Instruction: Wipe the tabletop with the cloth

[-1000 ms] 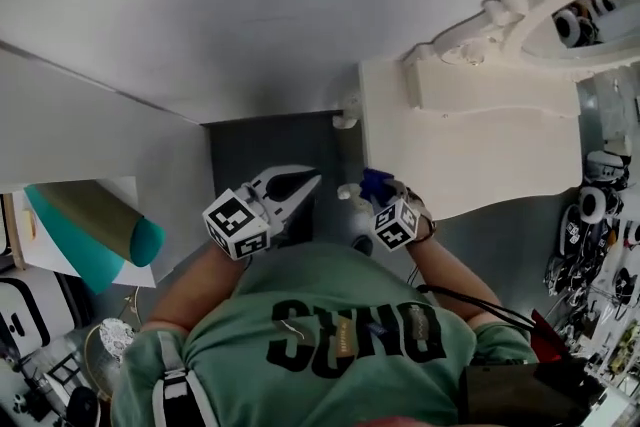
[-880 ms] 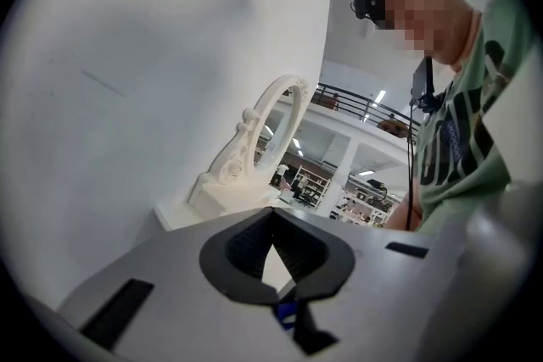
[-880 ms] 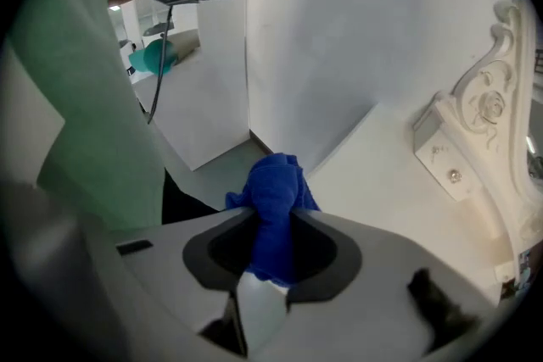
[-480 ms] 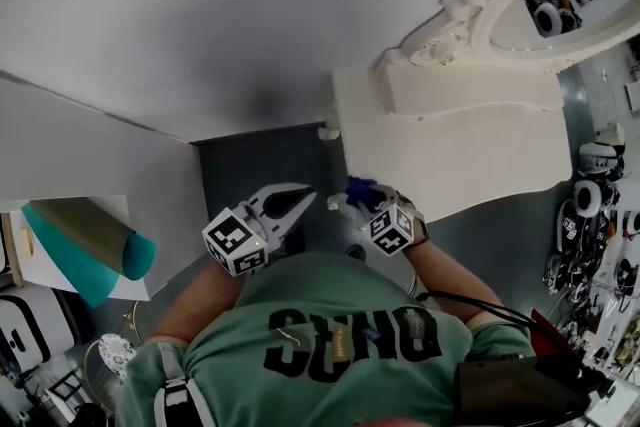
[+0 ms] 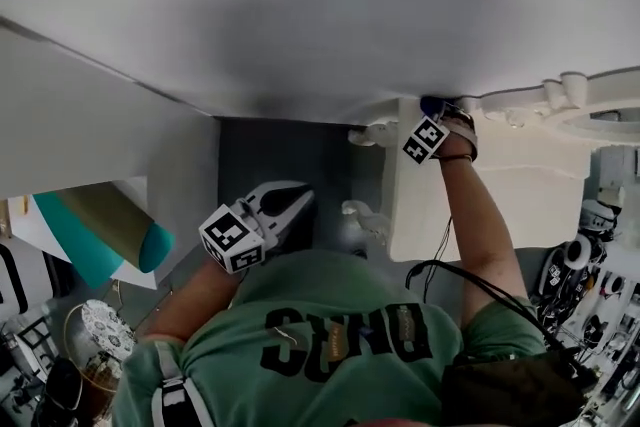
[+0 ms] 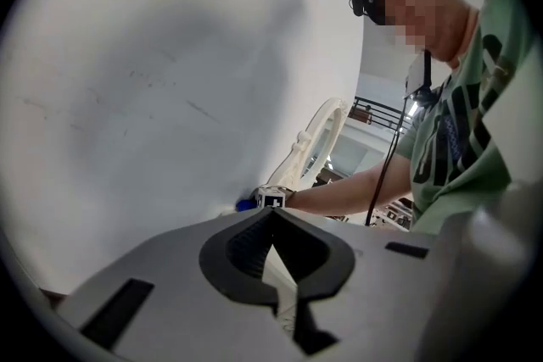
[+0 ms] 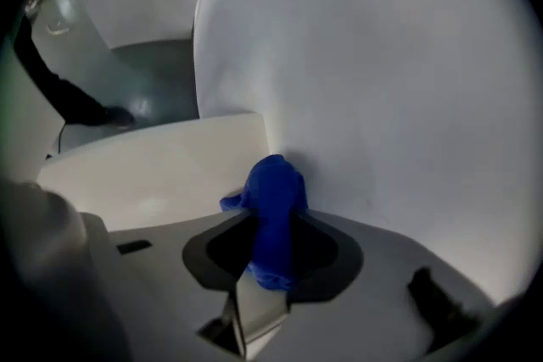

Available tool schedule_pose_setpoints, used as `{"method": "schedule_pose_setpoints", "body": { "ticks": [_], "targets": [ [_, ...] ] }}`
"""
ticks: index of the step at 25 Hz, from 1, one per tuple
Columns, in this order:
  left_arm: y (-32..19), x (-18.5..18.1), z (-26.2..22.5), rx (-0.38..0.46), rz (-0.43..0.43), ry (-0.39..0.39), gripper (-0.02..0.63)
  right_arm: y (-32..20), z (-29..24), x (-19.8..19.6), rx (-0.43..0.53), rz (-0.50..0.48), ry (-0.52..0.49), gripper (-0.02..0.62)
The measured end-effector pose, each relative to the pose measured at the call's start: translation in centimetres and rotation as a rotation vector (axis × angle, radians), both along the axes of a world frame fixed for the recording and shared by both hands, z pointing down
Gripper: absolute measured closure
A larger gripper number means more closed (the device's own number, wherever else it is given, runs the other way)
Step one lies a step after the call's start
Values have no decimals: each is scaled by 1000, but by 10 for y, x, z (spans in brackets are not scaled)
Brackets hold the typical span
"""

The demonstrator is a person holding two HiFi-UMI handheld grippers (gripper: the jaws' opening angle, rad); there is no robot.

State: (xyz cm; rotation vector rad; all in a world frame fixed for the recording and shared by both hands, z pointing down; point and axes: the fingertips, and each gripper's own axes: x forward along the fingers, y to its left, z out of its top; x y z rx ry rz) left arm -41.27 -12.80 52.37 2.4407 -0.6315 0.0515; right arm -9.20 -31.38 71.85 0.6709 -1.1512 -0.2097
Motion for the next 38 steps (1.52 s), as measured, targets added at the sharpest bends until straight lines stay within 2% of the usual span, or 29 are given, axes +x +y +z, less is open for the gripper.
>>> {"method": "schedule_pose_setpoints", "body": {
  "ticks": [4,8,11,14,19,23,25,29,30,32,34,36,38],
  "targets": [
    [-9,-13,8,-20,-16,6,604,-8,21,7,-38,-42,127,489],
    [-13,-15,12,-30,-14,13,604,-8,25,6,-48,-103,163,495],
    [-5,-3,9,-18,10,11,604,13,25,5,-102,-125,168,497],
    [11,14,2,-3,45,19,606,68,22,-3,-153,-118,146,499],
    [53,65,-17,32,122,32,604,207,20,-5,-223,-157,97,500],
    [107,122,-38,58,176,51,605,347,18,9,-302,-165,-32,499],
    [135,150,-45,72,202,53,604,406,19,15,-306,-177,-105,499],
    [176,194,-56,74,208,65,604,451,20,27,-292,-151,-247,497],
    [183,202,-59,71,205,68,604,451,17,28,-305,-111,-314,495],
    [193,210,-62,67,200,59,604,432,6,26,-294,40,-534,495],
    [190,209,-62,74,191,29,604,380,-12,32,-192,208,-753,494],
    [174,198,-58,78,169,1,604,312,-26,46,-56,308,-849,494],
    [151,185,-50,61,141,-11,604,249,-28,62,40,370,-861,494]
  ]
}}
